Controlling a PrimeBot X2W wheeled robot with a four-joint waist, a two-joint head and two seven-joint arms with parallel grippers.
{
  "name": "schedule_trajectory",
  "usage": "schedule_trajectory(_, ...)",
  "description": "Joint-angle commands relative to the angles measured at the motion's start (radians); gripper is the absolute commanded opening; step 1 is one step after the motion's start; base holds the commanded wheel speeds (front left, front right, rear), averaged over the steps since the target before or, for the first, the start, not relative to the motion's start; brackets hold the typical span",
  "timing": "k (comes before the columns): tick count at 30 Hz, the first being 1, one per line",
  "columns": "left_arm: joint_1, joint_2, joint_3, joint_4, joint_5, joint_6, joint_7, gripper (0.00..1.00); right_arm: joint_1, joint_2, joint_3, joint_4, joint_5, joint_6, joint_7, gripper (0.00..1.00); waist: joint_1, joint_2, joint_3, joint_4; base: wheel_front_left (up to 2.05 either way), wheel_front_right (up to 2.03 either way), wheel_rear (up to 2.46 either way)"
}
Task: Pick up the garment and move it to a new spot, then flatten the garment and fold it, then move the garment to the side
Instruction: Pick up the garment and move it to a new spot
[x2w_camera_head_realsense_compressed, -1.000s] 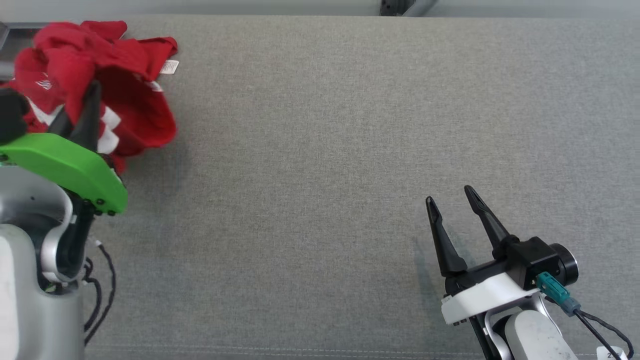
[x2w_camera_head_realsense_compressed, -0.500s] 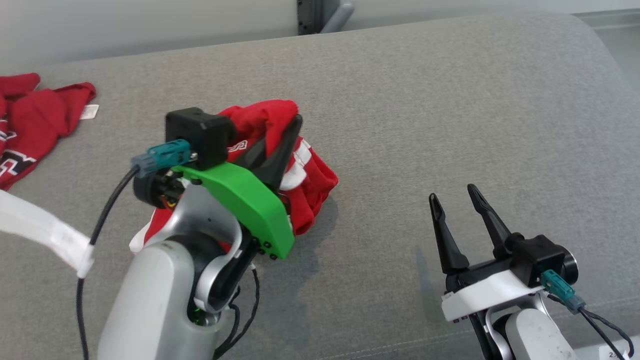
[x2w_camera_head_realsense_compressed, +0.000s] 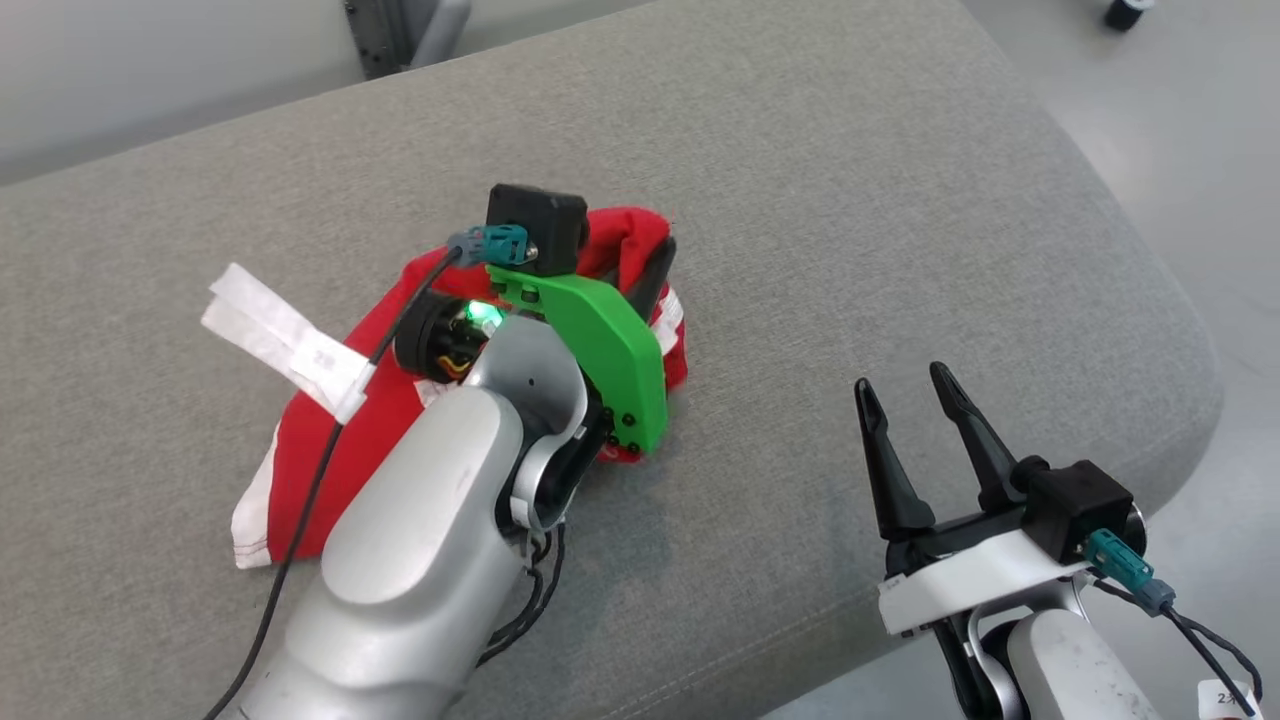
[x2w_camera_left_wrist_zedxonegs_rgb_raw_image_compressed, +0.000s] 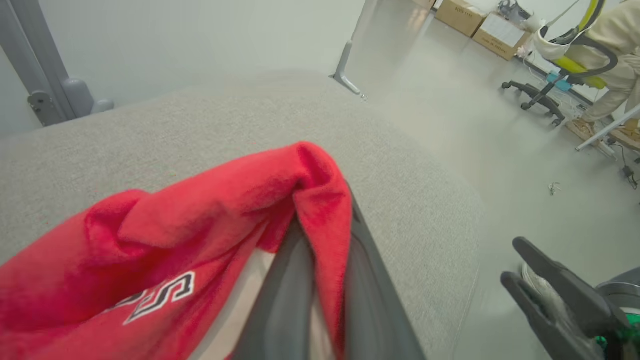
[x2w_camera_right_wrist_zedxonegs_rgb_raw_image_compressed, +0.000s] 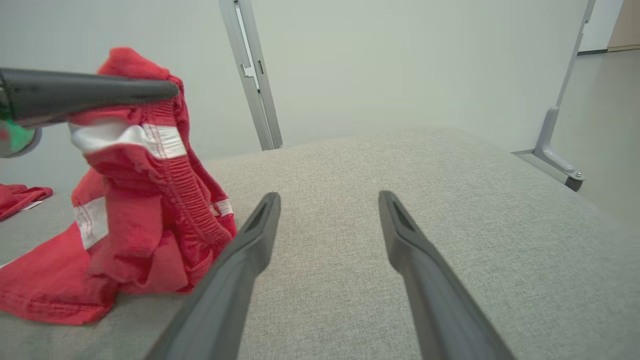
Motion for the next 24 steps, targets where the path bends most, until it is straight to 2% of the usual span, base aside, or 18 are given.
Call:
schedule_trajectory(1, -0.003, 0.009, -0.011, 0.062, -0.011, 0.004, -0.013, 0.0, -0.006, 0.001, 0.007, 0.001, 0.007, -0.001, -0.003, 1.0, 0.0001, -0.0001, 0.037, -0.069, 0.0, 0.0, 0.0)
schedule_trajectory(5, 0.003, 0.007, -0.042, 0.267, -0.016, 0.005, -0.094, 0.0, 0.001, 0.001, 0.007, 0.001, 0.012, -0.001, -0.003, 1.0, 0.0001, -0.0001, 0.038, -0.073, 0.0, 0.0, 0.0)
schedule_trajectory(6, 0.008, 0.007, -0.047, 0.313, -0.015, 0.006, -0.125, 0.18, 0.005, 0.001, 0.006, 0.002, 0.011, -0.001, -0.003, 1.0, 0.0001, -0.0001, 0.036, -0.07, 0.0, 0.0, 0.0)
schedule_trajectory(7, 0.004, 0.007, -0.058, 0.347, 0.001, 0.006, -0.157, 0.52, 0.007, 0.001, 0.006, 0.002, 0.01, -0.001, -0.003, 1.0, 0.0001, -0.0001, 0.037, -0.065, 0.0, 0.0, 0.0)
schedule_trajectory(8, -0.004, 0.007, -0.072, 0.381, 0.02, 0.007, -0.191, 0.98, 0.008, 0.001, 0.004, 0.001, 0.004, -0.001, -0.003, 1.0, 0.0001, -0.0001, 0.035, -0.056, 0.0, 0.0, 0.0)
schedule_trajectory(12, -0.01, 0.006, -0.12, 0.428, 0.038, 0.003, -0.294, 1.0, 0.017, 0.0, -0.018, -0.006, -0.028, -0.001, -0.003, 1.0, 0.0001, -0.0001, 0.018, -0.009, 0.0, 0.0, 0.0)
schedule_trajectory(16, 0.027, 0.009, -0.155, 0.392, 0.056, 0.009, -0.378, 1.0, 0.027, 0.0, -0.052, -0.027, -0.077, -0.001, -0.003, 1.0, 0.0001, -0.0001, -0.023, 0.046, 0.0, 0.0, 0.0)
schedule_trajectory(18, 0.063, 0.03, -0.16, 0.344, 0.07, 0.019, -0.425, 1.0, 0.039, 0.0, -0.075, -0.043, -0.103, -0.001, -0.003, 1.0, 0.0001, -0.0001, -0.051, 0.075, 0.0, 0.0, 0.0)
schedule_trajectory(21, 0.14, 0.087, -0.15, 0.25, 0.094, 0.061, -0.489, 1.0, 0.054, -0.002, -0.109, -0.068, -0.142, -0.001, -0.003, 1.0, 0.0001, -0.0001, -0.09, 0.116, 0.0, 0.0, 0.0)
schedule_trajectory(24, 0.243, 0.162, -0.127, 0.174, 0.105, 0.131, -0.527, 1.0, 0.074, -0.023, -0.141, -0.081, -0.164, -0.001, -0.003, 1.0, 0.0001, -0.0001, -0.119, 0.158, 0.0, 0.0, 0.0)
